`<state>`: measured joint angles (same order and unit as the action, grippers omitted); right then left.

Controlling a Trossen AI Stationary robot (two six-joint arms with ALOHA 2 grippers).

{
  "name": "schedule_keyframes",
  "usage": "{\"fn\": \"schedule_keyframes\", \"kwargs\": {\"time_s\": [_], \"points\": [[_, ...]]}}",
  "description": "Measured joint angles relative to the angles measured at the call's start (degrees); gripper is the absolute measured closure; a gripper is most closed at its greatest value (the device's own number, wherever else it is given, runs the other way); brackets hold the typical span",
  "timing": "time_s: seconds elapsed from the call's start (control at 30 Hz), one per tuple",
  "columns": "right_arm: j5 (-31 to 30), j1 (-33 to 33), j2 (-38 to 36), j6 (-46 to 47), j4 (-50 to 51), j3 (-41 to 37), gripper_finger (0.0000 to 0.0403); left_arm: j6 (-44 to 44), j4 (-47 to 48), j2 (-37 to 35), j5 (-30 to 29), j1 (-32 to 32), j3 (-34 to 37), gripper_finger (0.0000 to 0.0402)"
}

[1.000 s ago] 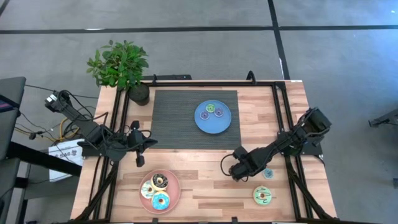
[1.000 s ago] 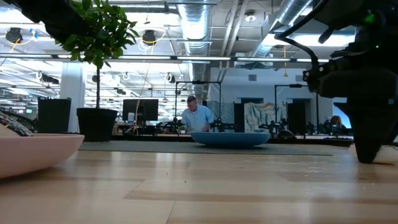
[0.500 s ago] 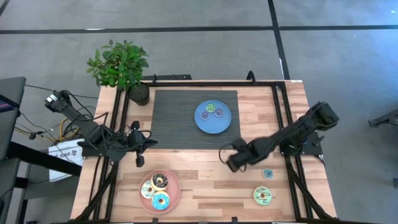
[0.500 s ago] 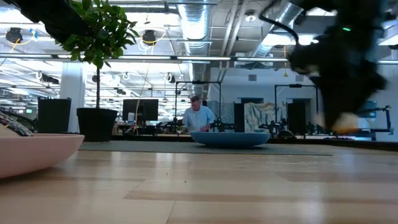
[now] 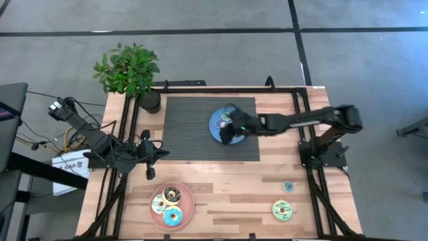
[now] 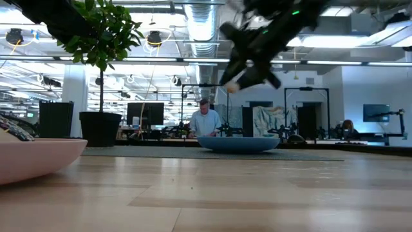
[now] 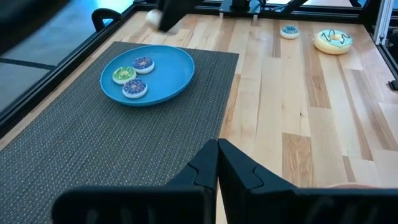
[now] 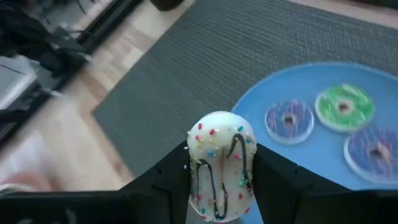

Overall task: Pick & Place donuts
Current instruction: Put the small white donut on the blue plate

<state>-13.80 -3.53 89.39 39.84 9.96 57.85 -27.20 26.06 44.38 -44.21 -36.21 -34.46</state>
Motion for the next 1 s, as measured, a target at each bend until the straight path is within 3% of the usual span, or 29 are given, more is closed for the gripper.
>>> {"fn": "schedule_keyframes", "kwargs": {"time_s": [0.23, 0.33, 0.6, 0.83, 1.0], "points": [[1.3, -3.5, 16.0, -4.3, 27.3, 18.7, 0.0275, 0.0, 0.4, 0.0, 0.0, 0.0, 0.0, 0.0400], [2.7, -4.5, 21.5, -4.4, 33.2, 24.4, 0.0271, 0.0, 0.6, 0.0, 0.0, 0.0, 0.0, 0.0400], [5.3, -6.0, 27.7, -4.4, 34.1, 27.2, 0.0220, -0.2, 0.6, 0.0, 0.3, 0.0, 0.0, 0.0400], [4.8, -7.1, 27.8, -4.4, 34.4, 27.1, 0.0147, -0.5, 0.3, 0.0, 0.4, 0.0, 0.0, 0.0400], [4.9, -7.5, 27.6, -5.9, 34.7, 27.1, 0.0126, -0.4, 0.1, 0.0, 0.4, 0.0, 0.0, 0.0400]]}}
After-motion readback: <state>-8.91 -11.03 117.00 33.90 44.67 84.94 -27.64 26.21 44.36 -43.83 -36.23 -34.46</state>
